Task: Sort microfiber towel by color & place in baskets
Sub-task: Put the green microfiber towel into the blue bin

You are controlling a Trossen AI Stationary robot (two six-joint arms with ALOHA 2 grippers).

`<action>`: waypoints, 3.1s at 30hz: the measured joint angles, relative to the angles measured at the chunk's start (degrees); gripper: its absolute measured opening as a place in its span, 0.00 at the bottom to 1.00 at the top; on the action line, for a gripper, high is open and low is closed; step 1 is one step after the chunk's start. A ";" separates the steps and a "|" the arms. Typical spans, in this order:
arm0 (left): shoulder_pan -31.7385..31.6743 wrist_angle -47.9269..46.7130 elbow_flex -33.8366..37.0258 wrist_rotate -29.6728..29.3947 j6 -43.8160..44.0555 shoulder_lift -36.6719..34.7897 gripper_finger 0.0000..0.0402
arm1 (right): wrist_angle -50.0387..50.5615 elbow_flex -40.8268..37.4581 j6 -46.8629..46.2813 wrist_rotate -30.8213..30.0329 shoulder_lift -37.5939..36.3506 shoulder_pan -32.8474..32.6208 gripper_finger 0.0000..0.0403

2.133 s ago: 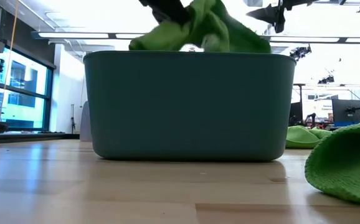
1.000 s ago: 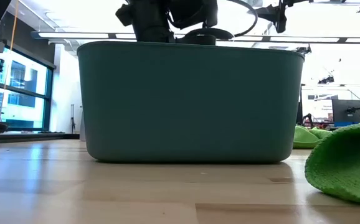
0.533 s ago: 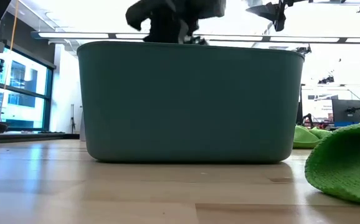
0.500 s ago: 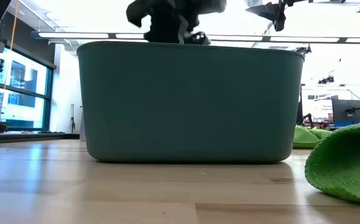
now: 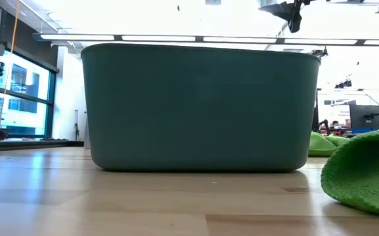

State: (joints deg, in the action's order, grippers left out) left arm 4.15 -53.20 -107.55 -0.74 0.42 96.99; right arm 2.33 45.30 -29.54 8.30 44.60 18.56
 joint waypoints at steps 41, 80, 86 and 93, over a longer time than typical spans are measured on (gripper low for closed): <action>-4.93 56.55 55.43 -12.69 13.41 -39.22 0.66 | -14.74 0.02 -0.93 -1.63 9.23 -4.85 0.69; -4.95 54.73 55.43 -15.08 15.92 -39.78 0.66 | 43.54 6.66 8.07 -22.01 39.79 26.68 0.69; -4.95 54.69 55.43 -15.09 15.96 -39.78 0.66 | 41.79 6.66 9.58 -22.80 44.17 28.13 0.69; -4.95 54.69 55.41 -15.10 15.96 -39.78 0.66 | 42.30 6.66 12.06 -21.40 46.24 27.90 0.40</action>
State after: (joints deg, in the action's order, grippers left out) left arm -0.80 1.50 -52.14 -15.84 16.38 57.21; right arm 44.63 51.96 -17.47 -13.10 90.84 46.47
